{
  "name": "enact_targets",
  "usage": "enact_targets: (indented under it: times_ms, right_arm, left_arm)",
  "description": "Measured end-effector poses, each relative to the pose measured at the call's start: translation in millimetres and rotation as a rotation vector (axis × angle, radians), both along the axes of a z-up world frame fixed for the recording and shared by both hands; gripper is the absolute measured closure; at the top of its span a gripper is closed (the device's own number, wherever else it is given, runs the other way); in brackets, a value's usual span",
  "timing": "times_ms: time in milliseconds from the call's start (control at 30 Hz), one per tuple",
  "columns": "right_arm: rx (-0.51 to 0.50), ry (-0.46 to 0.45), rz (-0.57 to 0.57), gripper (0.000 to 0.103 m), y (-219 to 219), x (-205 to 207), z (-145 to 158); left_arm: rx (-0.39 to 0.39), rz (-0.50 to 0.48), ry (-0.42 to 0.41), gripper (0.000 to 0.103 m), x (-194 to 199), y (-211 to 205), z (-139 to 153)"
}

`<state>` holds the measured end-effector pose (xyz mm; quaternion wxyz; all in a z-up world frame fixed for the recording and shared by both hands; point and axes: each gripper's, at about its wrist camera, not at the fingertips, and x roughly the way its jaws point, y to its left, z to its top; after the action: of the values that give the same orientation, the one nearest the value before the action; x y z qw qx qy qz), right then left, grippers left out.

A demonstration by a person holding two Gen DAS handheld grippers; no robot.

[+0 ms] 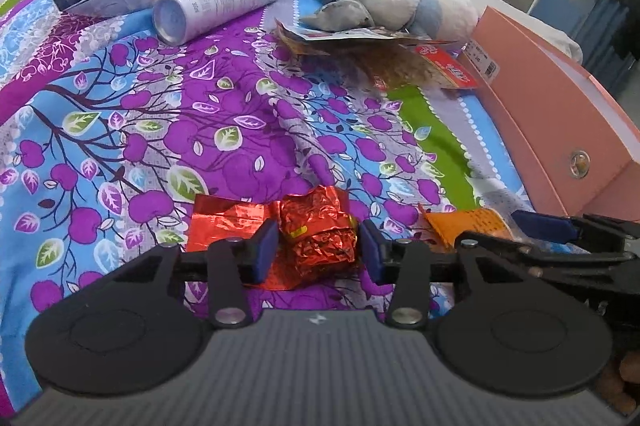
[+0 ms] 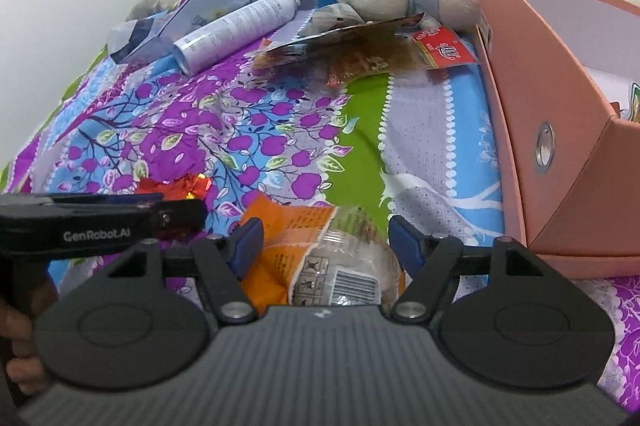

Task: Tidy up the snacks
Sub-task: 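Grasp the orange-and-clear snack bag with the right tool while the left holds the candy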

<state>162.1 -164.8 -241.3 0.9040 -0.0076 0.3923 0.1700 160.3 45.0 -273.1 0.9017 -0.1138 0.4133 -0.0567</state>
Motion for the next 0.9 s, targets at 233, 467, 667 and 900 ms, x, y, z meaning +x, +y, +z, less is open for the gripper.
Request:
enact_targets:
  times_ms: [233, 467, 667, 900]
  right_arm:
    - [-0.040, -0.012, 0.045, 0.054, 8, -9, 4]
    - [-0.039, -0.039, 0.038, 0.085, 8, -9, 18]
    - [0.000, -0.026, -0.031, 0.067, -3, -13, 23]
    - [0.019, 0.018, -0.048, 0.020, -7, -24, 17]
  left_arm:
    - [-0.017, 0.017, -0.020, 0.061, -7, 0, 2]
    - [-0.041, 0.017, -0.029, 0.061, -15, -2, 13]
    - [-0.060, 0.027, -0.042, 0.061, -25, 1, 23]
    - [-0.066, 0.037, -0.034, 0.061, -38, 4, 25]
